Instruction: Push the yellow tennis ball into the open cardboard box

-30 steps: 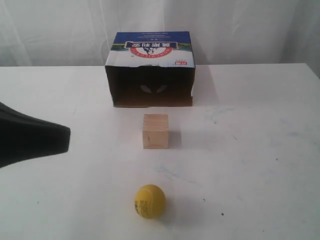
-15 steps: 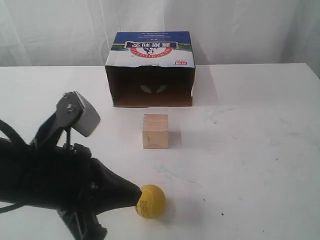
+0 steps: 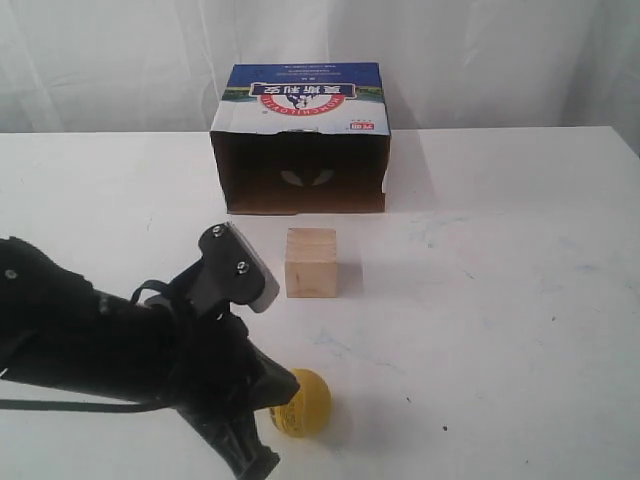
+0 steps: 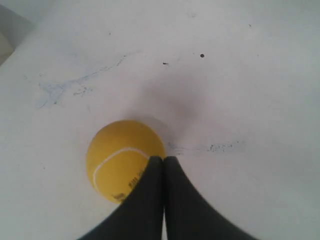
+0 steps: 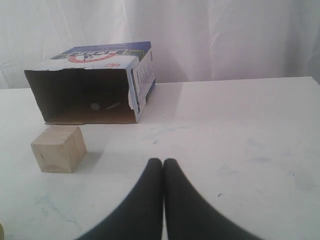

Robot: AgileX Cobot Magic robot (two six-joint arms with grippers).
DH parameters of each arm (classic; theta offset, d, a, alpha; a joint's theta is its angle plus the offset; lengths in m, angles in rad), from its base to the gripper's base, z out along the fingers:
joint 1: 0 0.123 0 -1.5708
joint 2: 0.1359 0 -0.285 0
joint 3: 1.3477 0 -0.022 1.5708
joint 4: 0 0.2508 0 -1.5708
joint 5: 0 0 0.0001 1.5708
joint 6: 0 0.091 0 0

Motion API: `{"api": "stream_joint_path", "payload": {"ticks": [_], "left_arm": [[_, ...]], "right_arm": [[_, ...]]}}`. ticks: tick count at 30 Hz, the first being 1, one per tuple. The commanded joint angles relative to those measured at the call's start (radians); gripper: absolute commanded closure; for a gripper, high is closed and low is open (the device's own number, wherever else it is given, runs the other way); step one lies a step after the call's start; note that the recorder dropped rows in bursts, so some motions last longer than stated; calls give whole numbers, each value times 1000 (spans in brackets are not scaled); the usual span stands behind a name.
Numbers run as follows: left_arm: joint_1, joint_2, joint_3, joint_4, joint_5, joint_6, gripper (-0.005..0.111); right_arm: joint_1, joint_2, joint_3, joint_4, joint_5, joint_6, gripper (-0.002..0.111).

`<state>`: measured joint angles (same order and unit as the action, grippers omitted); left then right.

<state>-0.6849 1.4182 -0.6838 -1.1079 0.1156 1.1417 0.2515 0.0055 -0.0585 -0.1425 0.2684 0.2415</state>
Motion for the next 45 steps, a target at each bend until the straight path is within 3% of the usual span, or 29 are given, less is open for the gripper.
{"api": "stream_joint_path", "payload": {"ticks": [1,15,21,34,45], "left_arm": [[-6,43,-55,-11,19,19,107],[-6,188,-114,-2,113,40,107],[2,200,-114,27,36,40,107],[181,195,-114,136,37,40,107],[317,54,-114,249,-53,40,107]], "right_arm": [[-3,-5,-4,-11,-5,-1,108],[-3,-5,-4,-11,-5,-1,108],[-3,-5,-4,-11,-3,-1,108],[-3,-5,-4,-11,-5,-1,108],[-3,-5,-4,-11,-3,-1,108]]}}
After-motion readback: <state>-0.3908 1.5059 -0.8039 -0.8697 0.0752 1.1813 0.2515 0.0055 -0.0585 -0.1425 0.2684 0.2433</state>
